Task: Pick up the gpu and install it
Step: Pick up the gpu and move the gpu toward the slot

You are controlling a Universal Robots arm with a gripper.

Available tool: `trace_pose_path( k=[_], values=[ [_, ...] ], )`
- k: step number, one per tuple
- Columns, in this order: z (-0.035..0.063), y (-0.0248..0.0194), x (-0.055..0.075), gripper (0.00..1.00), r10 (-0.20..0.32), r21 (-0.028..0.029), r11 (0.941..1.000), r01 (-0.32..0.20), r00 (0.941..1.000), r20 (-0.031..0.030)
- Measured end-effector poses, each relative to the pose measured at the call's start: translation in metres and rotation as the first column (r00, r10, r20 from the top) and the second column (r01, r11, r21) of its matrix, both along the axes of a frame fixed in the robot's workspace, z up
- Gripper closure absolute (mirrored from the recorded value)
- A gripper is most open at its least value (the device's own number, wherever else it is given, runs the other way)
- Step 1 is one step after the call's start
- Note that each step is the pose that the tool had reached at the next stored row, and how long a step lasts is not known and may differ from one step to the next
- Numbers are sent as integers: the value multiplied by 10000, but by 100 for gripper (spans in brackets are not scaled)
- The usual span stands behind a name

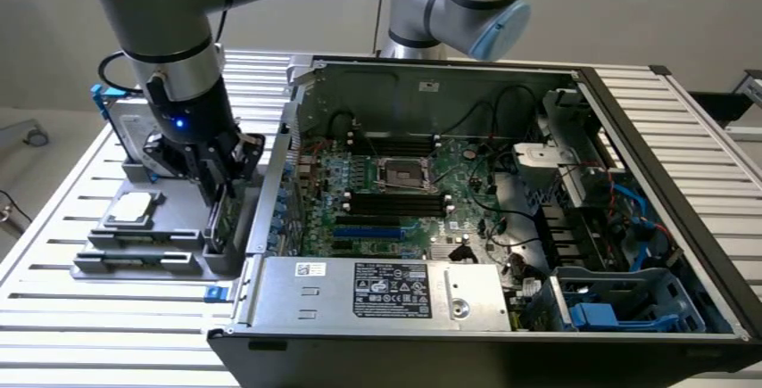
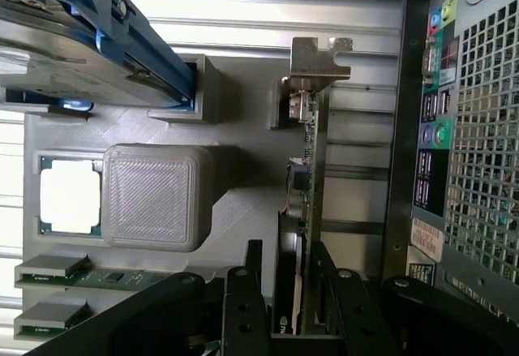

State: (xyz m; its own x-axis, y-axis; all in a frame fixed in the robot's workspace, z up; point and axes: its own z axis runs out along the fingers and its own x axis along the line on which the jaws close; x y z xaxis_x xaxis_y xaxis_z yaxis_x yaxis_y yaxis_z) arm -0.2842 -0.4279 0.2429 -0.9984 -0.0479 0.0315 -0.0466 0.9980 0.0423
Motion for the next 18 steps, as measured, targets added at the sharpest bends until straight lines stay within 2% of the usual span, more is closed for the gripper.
trace_pose_path(
  k=[11, 12, 18],
  values=[
    [-1, 0, 32, 64, -82, -1, 10000, 82, 10000, 11],
    [-1, 0, 33, 72, -101, -3, 9999, 101, 9999, 13],
    [-11, -1, 32, 74, -248, -3, 9997, 248, 9997, 39]
  ],
)
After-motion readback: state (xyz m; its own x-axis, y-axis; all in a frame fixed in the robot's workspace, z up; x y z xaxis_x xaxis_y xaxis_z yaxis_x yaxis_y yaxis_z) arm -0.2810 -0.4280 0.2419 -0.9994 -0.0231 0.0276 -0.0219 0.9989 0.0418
